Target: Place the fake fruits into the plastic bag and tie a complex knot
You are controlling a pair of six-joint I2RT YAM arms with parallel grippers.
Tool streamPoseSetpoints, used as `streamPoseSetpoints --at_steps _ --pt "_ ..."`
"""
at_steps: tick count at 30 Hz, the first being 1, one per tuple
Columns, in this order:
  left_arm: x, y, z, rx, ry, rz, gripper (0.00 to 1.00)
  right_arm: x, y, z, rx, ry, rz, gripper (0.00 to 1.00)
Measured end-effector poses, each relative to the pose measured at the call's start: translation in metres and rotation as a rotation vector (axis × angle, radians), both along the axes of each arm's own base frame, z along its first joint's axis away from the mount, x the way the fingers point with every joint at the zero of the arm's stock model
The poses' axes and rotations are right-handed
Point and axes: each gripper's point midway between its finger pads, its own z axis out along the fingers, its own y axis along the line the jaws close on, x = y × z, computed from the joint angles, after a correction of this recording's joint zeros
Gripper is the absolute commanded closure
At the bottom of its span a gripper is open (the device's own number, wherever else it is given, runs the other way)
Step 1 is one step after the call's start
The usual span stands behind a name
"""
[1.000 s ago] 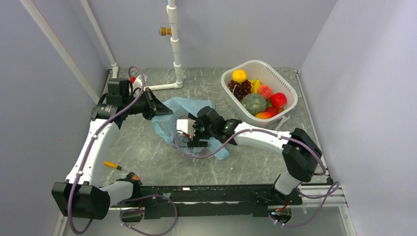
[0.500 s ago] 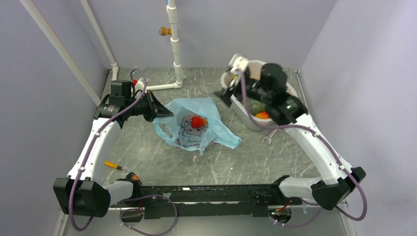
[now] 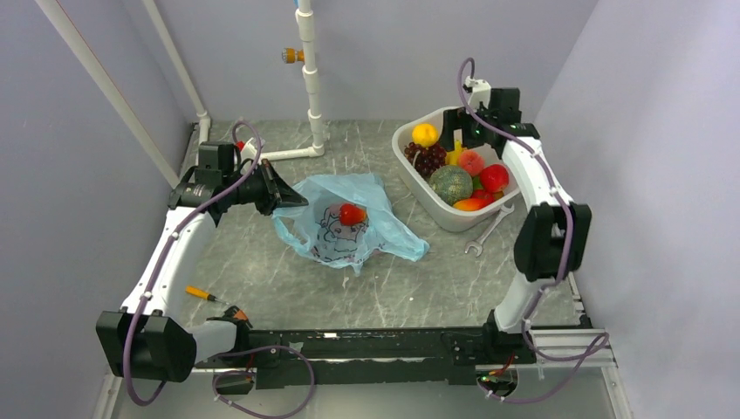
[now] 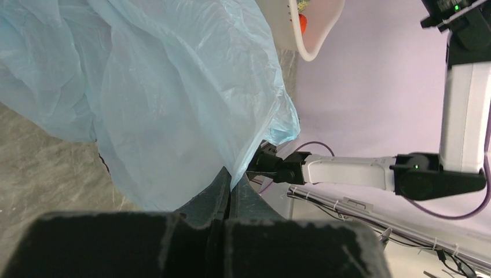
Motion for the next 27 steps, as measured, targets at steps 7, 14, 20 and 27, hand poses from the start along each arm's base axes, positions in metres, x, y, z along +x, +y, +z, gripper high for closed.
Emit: streamPoseSetpoints --at_steps 7,14,20,27 --pt "0.003 0.001 -0.004 0.014 0.003 0.003 1.00 0.054 0.025 -0.028 0.135 0.055 -0.007 0.00" --pt "0.005 0.002 -0.004 0.024 -0.009 0.000 1.00 0.092 0.041 -0.050 0.156 0.064 -0.011 0.00" --pt "0.007 0.002 -0.009 0.027 0.006 0.000 1.00 0.096 0.057 -0.080 0.122 0.108 -0.006 0.07" --pt "0.010 0.003 -0.012 0.030 0.016 0.001 1.00 0.095 0.063 -0.087 0.068 0.097 0.018 0.46"
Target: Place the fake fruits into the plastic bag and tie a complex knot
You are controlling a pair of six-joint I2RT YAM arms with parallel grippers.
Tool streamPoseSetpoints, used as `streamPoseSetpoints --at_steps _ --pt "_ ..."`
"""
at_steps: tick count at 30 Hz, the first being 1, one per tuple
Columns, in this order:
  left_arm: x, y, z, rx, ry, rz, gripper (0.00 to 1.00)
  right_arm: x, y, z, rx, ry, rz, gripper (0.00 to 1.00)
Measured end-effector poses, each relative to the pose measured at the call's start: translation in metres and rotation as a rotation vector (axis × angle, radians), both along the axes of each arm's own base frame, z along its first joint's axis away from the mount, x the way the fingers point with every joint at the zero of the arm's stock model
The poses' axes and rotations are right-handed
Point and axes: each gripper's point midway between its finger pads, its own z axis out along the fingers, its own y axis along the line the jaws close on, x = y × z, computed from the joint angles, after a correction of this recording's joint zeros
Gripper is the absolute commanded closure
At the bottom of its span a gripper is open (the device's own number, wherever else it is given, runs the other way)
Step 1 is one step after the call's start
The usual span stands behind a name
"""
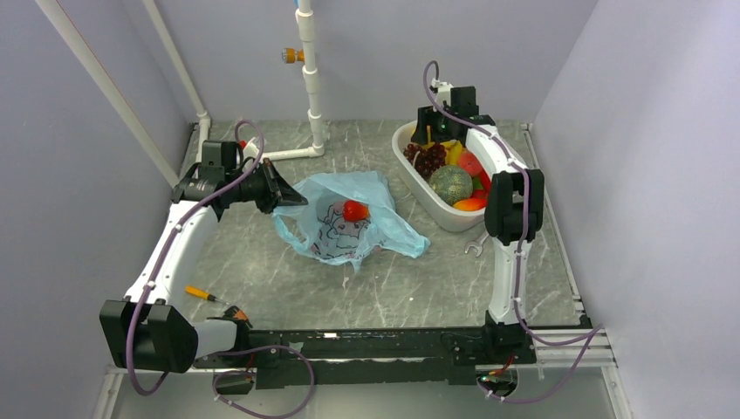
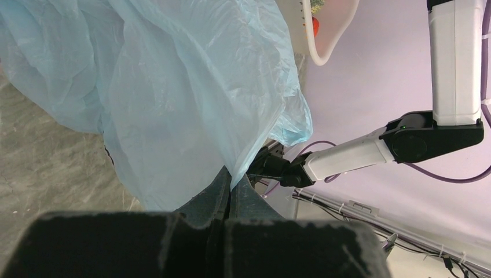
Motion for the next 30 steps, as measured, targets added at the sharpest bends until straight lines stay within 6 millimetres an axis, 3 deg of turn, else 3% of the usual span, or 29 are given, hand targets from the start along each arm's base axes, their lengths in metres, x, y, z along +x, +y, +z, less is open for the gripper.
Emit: streamPoseSetpoints --at_steps 4,6,8,11,14,15,18,19,21,23,26,30 --pt "0.000 0.000 0.002 0.001 -0.006 -0.002 1.00 -0.011 -0.007 0.005 -0.023 -0.012 0.014 0.52" --pt "0.000 0.000 0.003 0.001 -0.006 -0.001 1.00 -0.022 -0.010 0.022 -0.030 -0.027 0.026 0.53" --pt "0.000 0.000 0.003 0.001 -0.006 0.000 1.00 -0.038 -0.008 0.049 -0.022 -0.056 0.057 0.54" --pt "0.001 0.001 0.003 0.000 -0.005 0.002 1.00 -0.076 0.001 0.109 -0.001 -0.148 0.137 0.54" --pt "0.001 0.001 0.003 -0.002 -0.002 0.003 1.00 -0.136 0.032 0.168 0.008 -0.275 0.269 0.57" --pt "0.001 0.001 0.003 -0.002 -0.002 0.003 1.00 -0.172 0.056 0.190 0.022 -0.333 0.363 0.58" --pt "0.000 0.001 0.003 -0.005 0.001 0.004 1.00 -0.273 0.123 0.223 0.084 -0.460 0.646 0.60" --pt "0.000 0.001 0.003 -0.008 0.002 0.004 1.00 -0.308 0.142 0.225 0.106 -0.483 0.748 0.61" --pt "0.000 0.001 0.003 -0.011 0.003 0.002 1.00 -0.359 0.167 0.213 0.126 -0.491 0.901 0.62" --pt "-0.001 0.000 0.003 -0.015 0.007 -0.001 1.00 -0.386 0.182 0.192 0.122 -0.463 0.994 0.63" --pt "-0.002 -0.001 0.004 -0.020 0.006 -0.006 1.00 -0.394 0.203 0.155 0.096 -0.386 1.058 0.66" --pt "-0.003 -0.001 0.004 -0.026 0.013 -0.007 1.00 -0.377 0.226 0.079 0.007 -0.257 1.047 0.63"
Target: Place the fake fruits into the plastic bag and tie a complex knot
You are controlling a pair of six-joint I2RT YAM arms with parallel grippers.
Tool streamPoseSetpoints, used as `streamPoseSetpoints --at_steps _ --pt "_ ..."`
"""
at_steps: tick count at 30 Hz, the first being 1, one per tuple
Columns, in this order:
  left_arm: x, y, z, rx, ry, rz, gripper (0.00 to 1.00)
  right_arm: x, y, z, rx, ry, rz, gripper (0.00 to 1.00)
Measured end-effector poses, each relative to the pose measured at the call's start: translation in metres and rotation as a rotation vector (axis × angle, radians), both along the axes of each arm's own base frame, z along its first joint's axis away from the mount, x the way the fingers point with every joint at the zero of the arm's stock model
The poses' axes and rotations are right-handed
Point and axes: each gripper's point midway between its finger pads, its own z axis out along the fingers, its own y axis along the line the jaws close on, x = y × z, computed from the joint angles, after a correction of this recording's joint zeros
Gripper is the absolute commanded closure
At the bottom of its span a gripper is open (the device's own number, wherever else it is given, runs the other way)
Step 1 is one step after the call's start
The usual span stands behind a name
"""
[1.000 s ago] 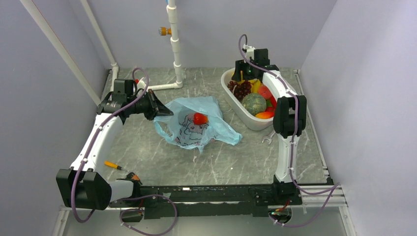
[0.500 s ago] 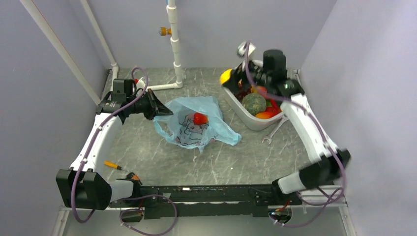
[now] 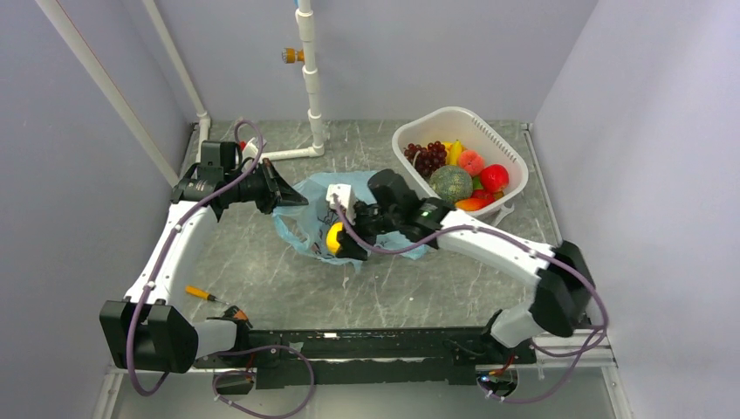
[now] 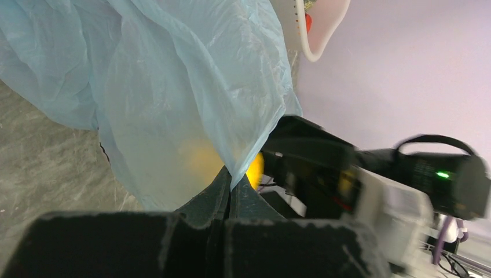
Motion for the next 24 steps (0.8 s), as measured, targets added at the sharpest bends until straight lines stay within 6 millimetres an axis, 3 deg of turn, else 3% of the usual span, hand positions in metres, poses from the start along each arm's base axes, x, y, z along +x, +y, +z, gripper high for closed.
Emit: streamPoseSetpoints --at_steps 2,5,7,9,12,15,18,20,24 --pt "0.000 0.000 0.000 -0.004 0.004 0.002 1.00 0.014 0.005 -0.034 -0.060 0.001 -0.046 0.58" --pt "-0.001 0.000 0.001 -0.006 0.003 0.003 1.00 0.040 0.008 -0.061 -0.115 -0.060 -0.132 0.35" --pt "-0.001 0.000 0.002 -0.007 0.001 0.003 1.00 0.056 0.012 -0.068 -0.128 -0.114 -0.176 0.18" --pt "-0.001 0.000 0.002 -0.007 0.001 0.003 1.00 0.067 0.014 -0.075 -0.142 -0.149 -0.199 0.09" --pt "-0.001 0.000 0.002 -0.007 0.001 0.006 1.00 0.068 0.014 -0.081 -0.161 -0.165 -0.194 0.02" --pt "0.000 0.001 0.002 -0.007 0.001 0.008 1.00 0.061 0.015 -0.075 -0.148 -0.158 -0.166 0.01" --pt "0.000 0.001 0.002 -0.007 0.001 0.009 1.00 0.046 0.014 -0.052 -0.112 -0.129 -0.126 0.01" --pt "0.000 0.001 0.002 -0.007 0.001 0.009 1.00 0.037 0.012 -0.021 -0.056 -0.109 -0.103 0.01" --pt "0.000 0.001 0.002 -0.007 0.001 0.009 1.00 0.025 -0.004 0.081 0.145 -0.113 -0.085 0.01"
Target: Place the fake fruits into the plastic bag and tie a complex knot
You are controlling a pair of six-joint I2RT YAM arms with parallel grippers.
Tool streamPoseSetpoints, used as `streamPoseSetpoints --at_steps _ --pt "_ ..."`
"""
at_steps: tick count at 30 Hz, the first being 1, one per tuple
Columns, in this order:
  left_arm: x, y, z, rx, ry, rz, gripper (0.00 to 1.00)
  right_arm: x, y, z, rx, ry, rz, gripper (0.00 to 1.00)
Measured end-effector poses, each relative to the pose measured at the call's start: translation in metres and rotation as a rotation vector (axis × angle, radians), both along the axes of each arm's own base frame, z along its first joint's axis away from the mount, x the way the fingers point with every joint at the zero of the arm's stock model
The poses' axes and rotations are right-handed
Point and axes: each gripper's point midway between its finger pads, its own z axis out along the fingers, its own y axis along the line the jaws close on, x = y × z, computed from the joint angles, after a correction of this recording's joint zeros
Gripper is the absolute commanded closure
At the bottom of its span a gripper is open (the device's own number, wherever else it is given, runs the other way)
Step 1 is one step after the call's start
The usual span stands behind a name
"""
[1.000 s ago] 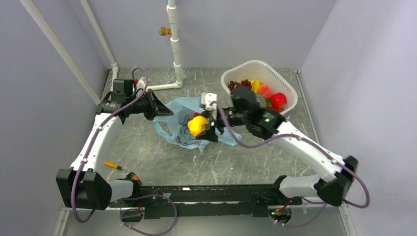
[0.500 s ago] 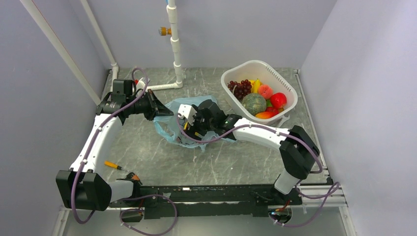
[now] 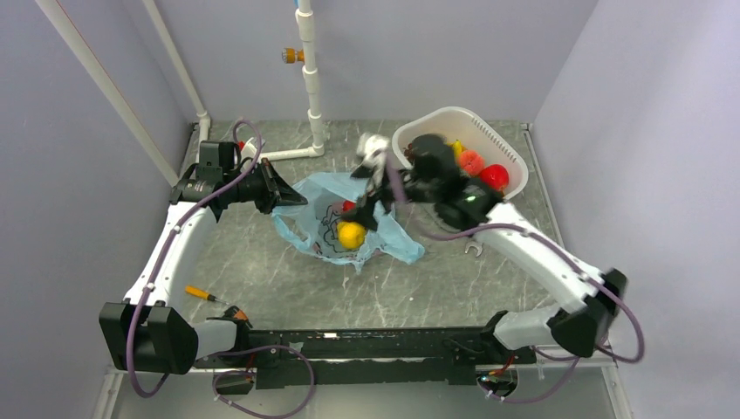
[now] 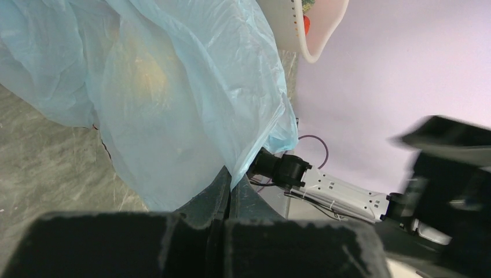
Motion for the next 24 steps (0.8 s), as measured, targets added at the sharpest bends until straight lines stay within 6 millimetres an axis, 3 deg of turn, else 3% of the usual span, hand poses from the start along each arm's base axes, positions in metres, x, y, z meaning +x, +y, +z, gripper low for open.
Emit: streamPoseSetpoints --at_steps 2,4,5,7,9,11,16,20,24 --pt "0.000 0.000 0.000 0.000 0.000 0.000 1.00 0.008 -0.024 0.054 0.107 -0.016 -0.045 0.01" --pt "0.000 0.000 0.000 0.000 0.000 0.000 1.00 0.030 -0.056 0.095 0.184 -0.031 -0.145 0.01" --pt "0.000 0.000 0.000 0.000 0.000 0.000 1.00 0.046 -0.075 0.108 0.207 -0.036 -0.213 0.01" --pt "0.000 0.000 0.000 0.000 0.000 0.000 1.00 0.075 -0.106 0.115 0.216 -0.032 -0.344 0.01" --pt "0.000 0.000 0.000 0.000 0.000 0.000 1.00 0.110 -0.142 0.099 0.181 0.008 -0.497 0.03" --pt "0.000 0.000 0.000 0.000 0.000 0.000 1.00 0.141 -0.171 0.070 0.124 0.066 -0.623 0.07" --pt "0.000 0.000 0.000 0.000 0.000 0.000 1.00 0.204 -0.228 -0.015 -0.034 0.189 -0.830 0.21" --pt "0.000 0.000 0.000 0.002 -0.002 0.000 1.00 0.229 -0.245 -0.074 -0.144 0.255 -0.865 0.28" --pt "0.000 0.000 0.000 0.002 -0.003 -0.001 1.00 0.242 -0.244 -0.111 -0.202 0.297 -0.848 0.31"
